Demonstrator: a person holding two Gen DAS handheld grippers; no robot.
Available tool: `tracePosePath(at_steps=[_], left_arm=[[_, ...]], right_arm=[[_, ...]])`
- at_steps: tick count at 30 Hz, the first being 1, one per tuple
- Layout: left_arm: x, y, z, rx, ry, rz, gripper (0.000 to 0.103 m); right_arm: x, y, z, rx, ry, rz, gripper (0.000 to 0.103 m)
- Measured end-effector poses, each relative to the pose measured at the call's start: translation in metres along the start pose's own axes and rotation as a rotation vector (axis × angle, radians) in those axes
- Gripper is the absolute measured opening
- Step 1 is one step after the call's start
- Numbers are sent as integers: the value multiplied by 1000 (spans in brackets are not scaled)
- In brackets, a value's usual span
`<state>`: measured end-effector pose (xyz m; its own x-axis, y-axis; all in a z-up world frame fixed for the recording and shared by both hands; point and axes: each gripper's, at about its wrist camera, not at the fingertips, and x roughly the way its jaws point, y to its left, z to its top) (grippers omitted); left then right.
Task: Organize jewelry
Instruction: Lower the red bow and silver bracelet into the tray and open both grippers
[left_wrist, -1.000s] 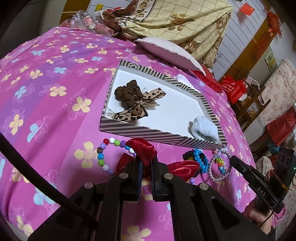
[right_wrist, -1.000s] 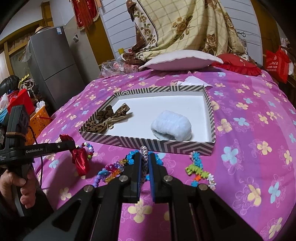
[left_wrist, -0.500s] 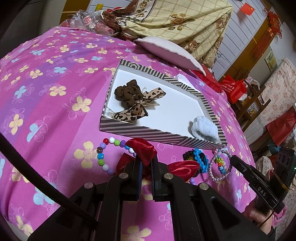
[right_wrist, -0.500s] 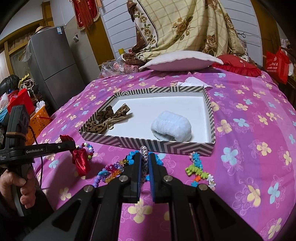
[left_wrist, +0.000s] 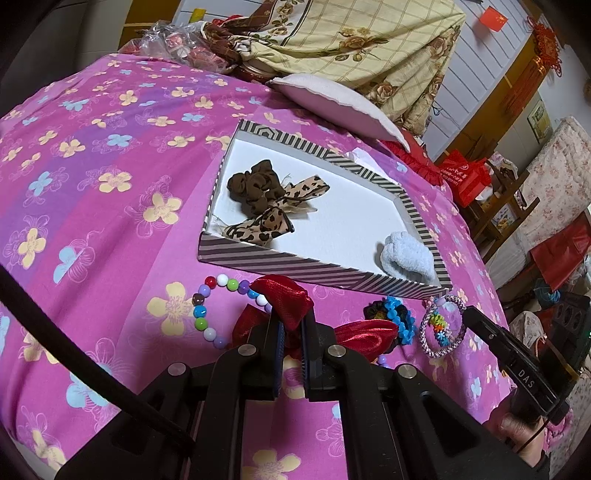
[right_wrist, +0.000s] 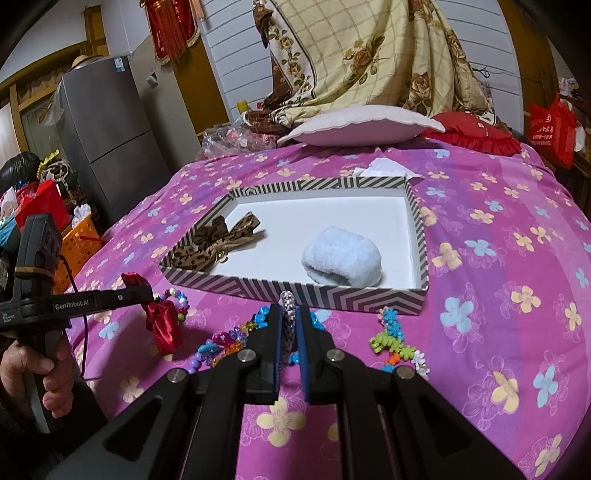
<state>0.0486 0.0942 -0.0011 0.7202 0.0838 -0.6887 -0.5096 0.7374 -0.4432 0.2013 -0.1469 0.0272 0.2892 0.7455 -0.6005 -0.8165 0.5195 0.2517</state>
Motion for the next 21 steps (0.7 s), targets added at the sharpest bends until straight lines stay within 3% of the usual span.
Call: tracePosePath(at_steps=[6, 12, 14, 21], left_arm=[[-11, -9, 4, 18, -70, -55, 0], [-21, -35, 27, 78, -251, -184, 0], [-10, -41, 37, 106, -280, -143, 0], [40, -30, 62, 32, -224, -78, 0]], right_arm=[[-6, 1, 10, 24, -84, -11, 8], [-6, -4, 25, 102, -197, -33, 8], [0, -10, 29, 148, -216, -39, 8], [38, -15, 48, 215, -214, -39, 8]])
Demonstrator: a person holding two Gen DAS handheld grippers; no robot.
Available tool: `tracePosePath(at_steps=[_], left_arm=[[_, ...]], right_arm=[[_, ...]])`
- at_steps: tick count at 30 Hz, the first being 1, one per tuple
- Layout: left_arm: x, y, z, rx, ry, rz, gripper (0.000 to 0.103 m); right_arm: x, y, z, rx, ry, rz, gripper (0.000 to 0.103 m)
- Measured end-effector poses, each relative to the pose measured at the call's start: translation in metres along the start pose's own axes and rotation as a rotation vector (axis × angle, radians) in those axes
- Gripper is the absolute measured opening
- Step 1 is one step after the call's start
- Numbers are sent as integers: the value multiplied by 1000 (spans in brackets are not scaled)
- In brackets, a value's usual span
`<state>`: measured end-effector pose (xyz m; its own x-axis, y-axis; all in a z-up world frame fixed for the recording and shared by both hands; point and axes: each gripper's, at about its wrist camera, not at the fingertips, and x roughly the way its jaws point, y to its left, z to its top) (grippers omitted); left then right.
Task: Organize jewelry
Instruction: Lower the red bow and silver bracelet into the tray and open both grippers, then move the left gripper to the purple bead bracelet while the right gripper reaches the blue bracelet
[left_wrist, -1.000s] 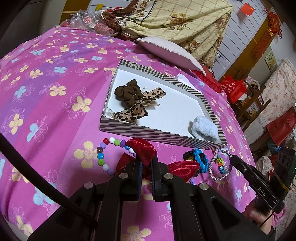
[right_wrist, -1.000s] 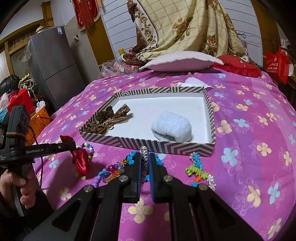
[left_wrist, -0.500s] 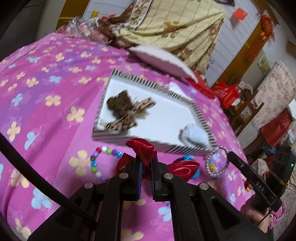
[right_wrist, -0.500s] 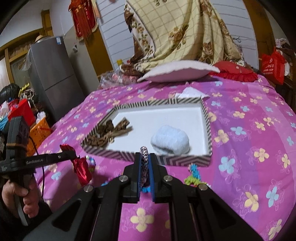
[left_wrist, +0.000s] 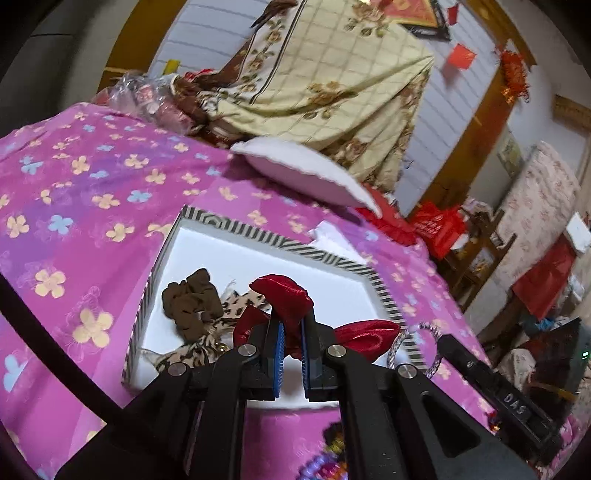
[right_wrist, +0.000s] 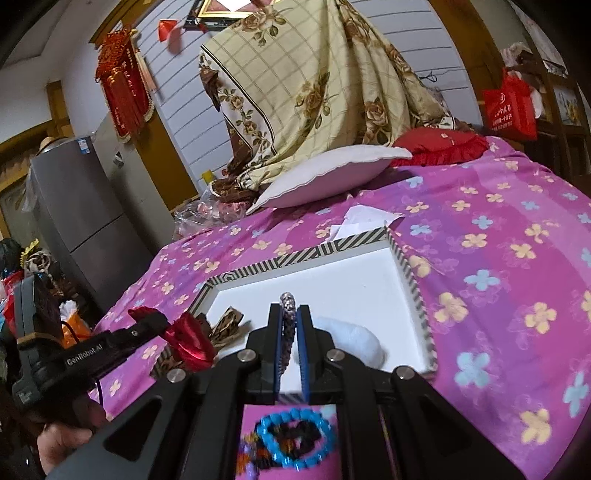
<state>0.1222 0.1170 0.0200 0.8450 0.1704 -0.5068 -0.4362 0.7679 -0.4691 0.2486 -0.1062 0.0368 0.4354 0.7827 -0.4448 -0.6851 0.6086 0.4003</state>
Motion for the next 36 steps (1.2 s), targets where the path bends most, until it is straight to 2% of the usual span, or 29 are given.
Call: tracePosePath(at_steps=[4, 7, 10, 14, 17, 20, 24, 31, 36], left_arm=[[21, 3, -7, 0, 85, 75, 0], [31, 6, -15, 1, 141, 121, 0], [37, 7, -19, 1, 180, 153, 0], [38, 4, -25, 6, 194, 149, 0], [37, 1, -24, 20, 186, 155, 10], [37, -1, -23, 20, 189, 153, 15], [37, 2, -19, 2, 194, 141, 22], [17, 10, -16, -40, 163, 98, 24], [-15, 11, -16, -26, 127, 33, 24]], right_arm=[[35, 12, 5, -12, 50, 0, 8], [59, 15, 5, -13, 96, -59, 8], [87, 1, 6, 40, 147, -101, 8], [101, -19, 10, 91, 145, -111, 8], [106, -29, 8, 122, 165, -106, 8], [98, -31, 8, 126, 145, -126, 12], [79, -30, 13, 103, 83, -138, 23], [30, -34, 13, 56, 31, -143, 24], [-12, -46, 4, 26, 49, -171, 25]])
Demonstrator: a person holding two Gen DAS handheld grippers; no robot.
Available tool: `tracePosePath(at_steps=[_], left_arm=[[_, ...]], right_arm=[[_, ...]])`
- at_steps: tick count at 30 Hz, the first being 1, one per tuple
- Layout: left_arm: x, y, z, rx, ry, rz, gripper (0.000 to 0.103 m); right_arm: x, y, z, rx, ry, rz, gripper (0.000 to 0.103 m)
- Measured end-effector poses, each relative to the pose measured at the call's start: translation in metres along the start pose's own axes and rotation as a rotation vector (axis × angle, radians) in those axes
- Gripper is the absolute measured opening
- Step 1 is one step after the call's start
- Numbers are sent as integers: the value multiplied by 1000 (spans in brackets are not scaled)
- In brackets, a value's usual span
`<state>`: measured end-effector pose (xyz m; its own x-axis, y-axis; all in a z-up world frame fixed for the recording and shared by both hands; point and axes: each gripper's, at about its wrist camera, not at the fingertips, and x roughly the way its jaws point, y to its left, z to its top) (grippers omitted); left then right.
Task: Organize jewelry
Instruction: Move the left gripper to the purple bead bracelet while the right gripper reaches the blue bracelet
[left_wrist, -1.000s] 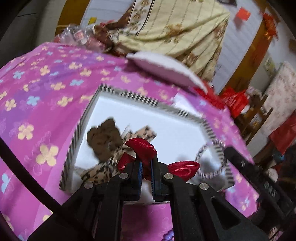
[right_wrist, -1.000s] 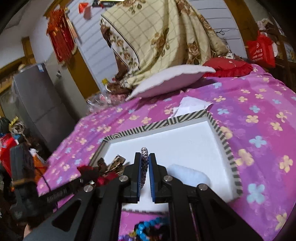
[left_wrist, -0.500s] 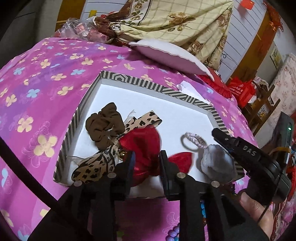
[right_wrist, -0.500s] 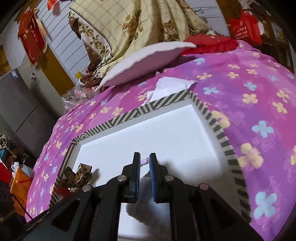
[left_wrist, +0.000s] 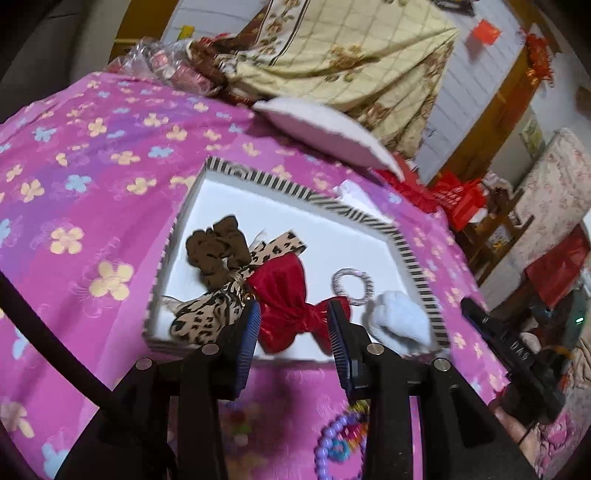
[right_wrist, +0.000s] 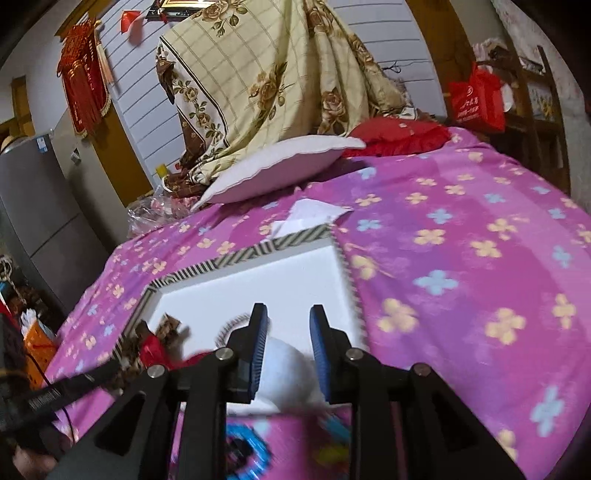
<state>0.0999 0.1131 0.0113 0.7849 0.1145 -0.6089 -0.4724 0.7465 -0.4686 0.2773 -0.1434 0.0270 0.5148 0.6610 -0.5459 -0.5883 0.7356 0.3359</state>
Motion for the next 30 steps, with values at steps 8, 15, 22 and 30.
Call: tracePosePath(at_steps=[8, 15, 22, 30], left_arm=[[-64, 40, -1, -11, -3, 15, 25], [-47, 16, -27, 56, 121, 34, 25], [-13, -17, -52, 150, 230, 13, 25], [1, -46, -73, 279, 321, -54, 25]], right_arm=[[-60, -17, -28, -54, 58, 5, 49], [-51, -41, -53, -93, 237, -67, 49], [-43, -43, -53, -76, 254, -27, 49], [-16, 31, -66, -298, 295, 177, 49]])
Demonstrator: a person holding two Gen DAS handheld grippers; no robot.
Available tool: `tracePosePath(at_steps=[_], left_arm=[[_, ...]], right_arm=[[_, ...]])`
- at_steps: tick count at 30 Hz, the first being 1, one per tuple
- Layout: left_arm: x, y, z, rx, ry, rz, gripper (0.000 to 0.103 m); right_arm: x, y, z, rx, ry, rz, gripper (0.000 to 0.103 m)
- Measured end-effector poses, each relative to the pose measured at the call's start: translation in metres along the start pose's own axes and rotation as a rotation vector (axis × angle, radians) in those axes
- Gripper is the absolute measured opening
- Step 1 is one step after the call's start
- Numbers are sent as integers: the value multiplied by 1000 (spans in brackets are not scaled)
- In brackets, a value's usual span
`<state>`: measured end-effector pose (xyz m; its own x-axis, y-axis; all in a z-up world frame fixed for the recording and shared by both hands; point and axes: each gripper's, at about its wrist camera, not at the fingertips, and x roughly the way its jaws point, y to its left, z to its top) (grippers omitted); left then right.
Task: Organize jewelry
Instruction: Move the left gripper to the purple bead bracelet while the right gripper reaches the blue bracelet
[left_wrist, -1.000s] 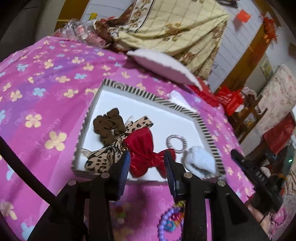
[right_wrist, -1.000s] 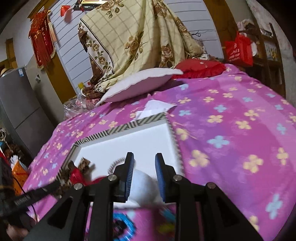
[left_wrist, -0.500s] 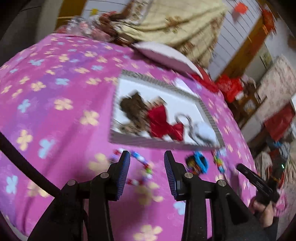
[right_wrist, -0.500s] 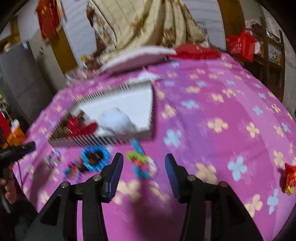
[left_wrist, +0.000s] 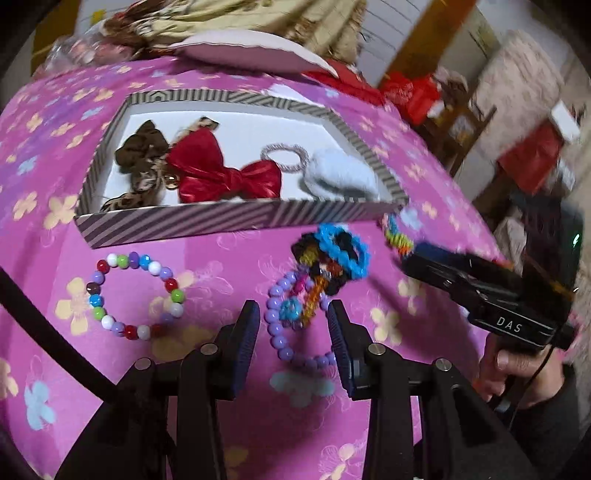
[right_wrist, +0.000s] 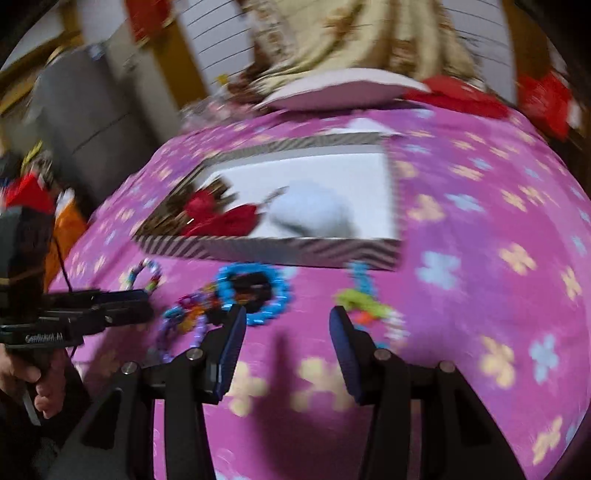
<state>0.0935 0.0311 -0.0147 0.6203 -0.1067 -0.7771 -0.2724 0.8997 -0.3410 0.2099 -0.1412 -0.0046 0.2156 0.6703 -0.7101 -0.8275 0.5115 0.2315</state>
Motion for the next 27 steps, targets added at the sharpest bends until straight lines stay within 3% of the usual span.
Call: tracePosePath(at_steps=[3, 5, 14, 22, 27], left_arm=[[5, -3, -2, 14, 34, 17, 25], [6, -2, -4, 8, 40, 25, 25], [11, -4, -8, 27, 69, 43, 25], [17, -10, -1, 41, 52, 5, 25], [26, -18, 1, 96, 34, 33, 20]], right_arm=[[17, 24, 5, -88, 27, 34, 46], [29, 36, 8, -141, 44, 22, 33], [46, 35, 7, -128, 102, -28, 9], [-9, 3, 14, 76, -98, 106, 9], [-29, -18, 18, 188, -206, 120, 9]])
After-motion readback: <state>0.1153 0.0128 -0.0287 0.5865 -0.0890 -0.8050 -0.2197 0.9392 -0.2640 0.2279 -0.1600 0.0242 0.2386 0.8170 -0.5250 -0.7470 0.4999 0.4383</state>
